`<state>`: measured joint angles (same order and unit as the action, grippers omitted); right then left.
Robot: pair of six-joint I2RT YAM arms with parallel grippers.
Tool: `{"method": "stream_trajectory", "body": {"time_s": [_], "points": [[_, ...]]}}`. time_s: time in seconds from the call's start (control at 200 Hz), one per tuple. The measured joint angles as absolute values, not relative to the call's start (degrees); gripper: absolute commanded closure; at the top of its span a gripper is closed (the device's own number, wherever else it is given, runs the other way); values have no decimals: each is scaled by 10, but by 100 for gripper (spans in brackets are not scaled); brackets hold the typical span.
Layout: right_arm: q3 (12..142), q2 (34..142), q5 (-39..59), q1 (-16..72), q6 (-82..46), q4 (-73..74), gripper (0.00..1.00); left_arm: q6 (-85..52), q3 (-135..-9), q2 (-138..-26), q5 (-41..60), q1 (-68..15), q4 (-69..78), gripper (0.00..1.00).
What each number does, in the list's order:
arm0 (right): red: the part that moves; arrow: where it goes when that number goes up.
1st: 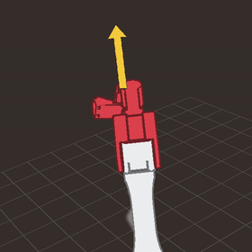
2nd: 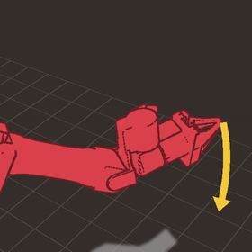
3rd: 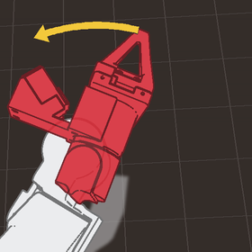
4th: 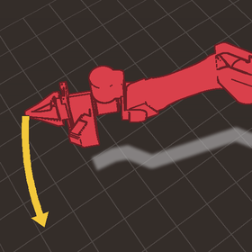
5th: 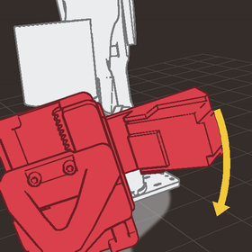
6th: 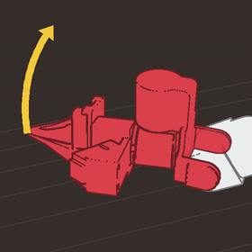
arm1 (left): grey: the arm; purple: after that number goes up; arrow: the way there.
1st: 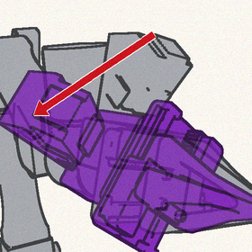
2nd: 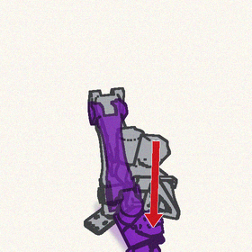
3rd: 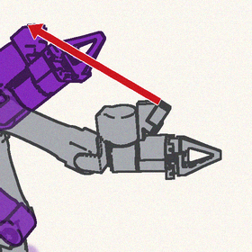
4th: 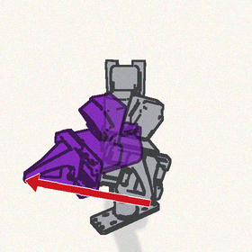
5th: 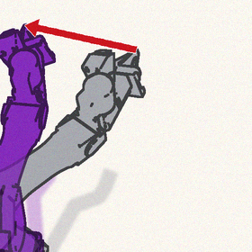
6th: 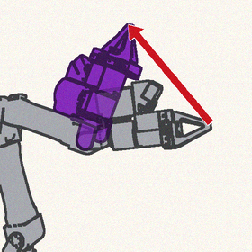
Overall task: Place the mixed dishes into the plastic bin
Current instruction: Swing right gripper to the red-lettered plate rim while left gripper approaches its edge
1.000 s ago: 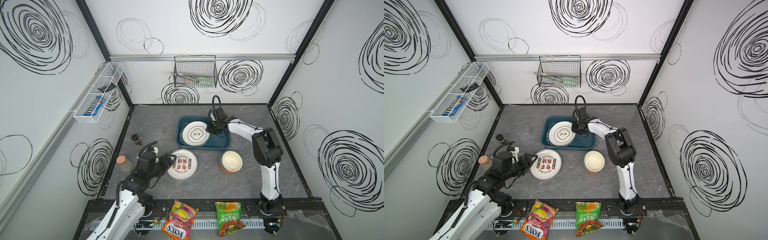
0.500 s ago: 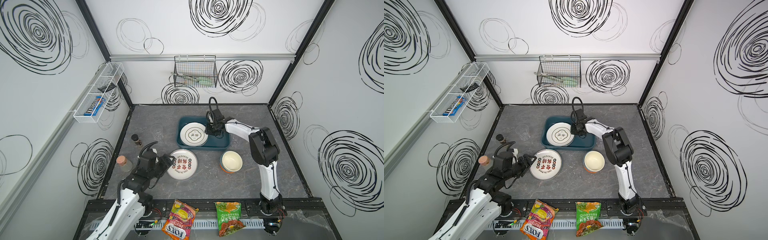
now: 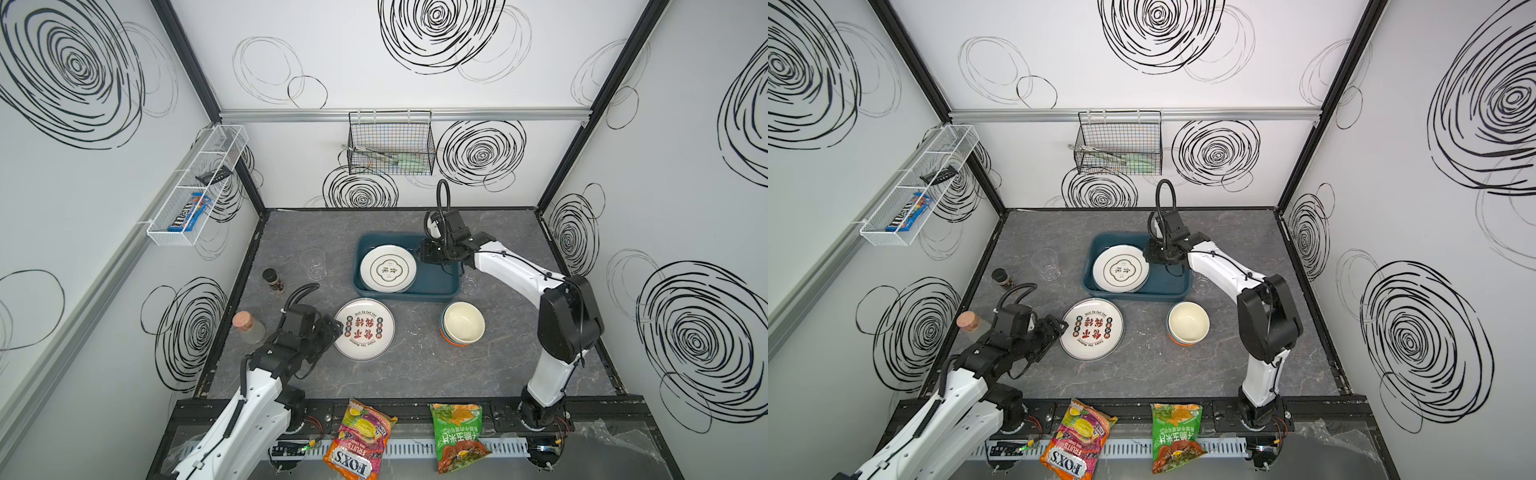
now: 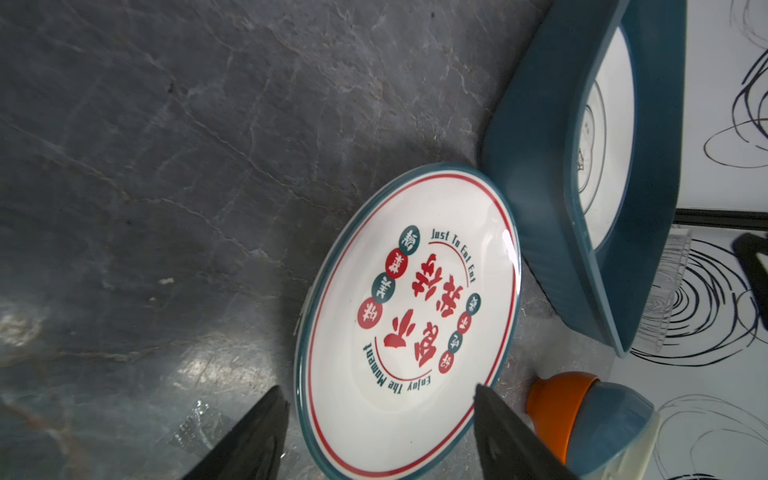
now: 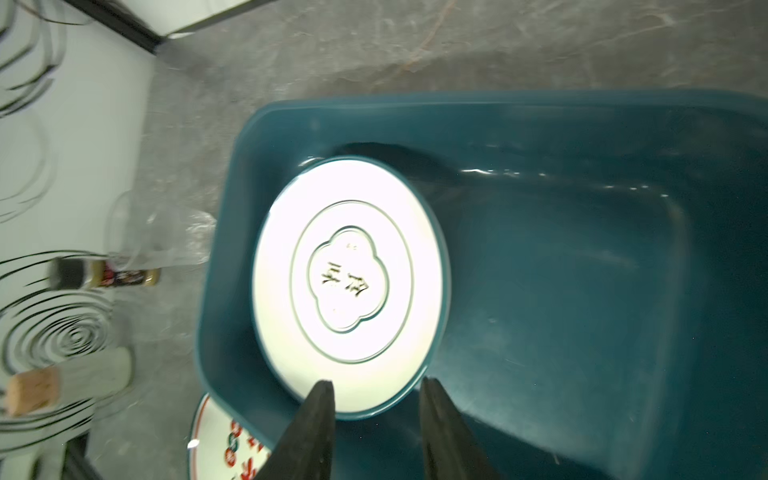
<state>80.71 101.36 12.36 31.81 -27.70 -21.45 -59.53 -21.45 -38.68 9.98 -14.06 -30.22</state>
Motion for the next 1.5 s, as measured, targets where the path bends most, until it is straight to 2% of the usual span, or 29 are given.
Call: {"method": "stream_trajectory", "body": {"time_s": [0.115, 0.395, 0.715, 0.94, 1.271, 1.496], "points": [[768, 981, 182, 323, -270, -199, 58, -594, -204, -394, 98, -141, -298, 27], [689, 959, 331, 349, -239, -189, 59, -591, -179, -420, 98, -140, -274, 28], [629, 954, 385, 413, -209, -185, 59, -589, -150, -445, 100, -138, -218, 33], [629, 954, 385, 414, -203, -180, 58, -586, -139, -460, 103, -137, -174, 47], [629, 954, 371, 414, -203, -176, 58, -578, -134, -481, 104, -133, -165, 78], [629, 954, 360, 411, -203, -176, 58, -570, -135, -472, 109, -137, -170, 88]]}}
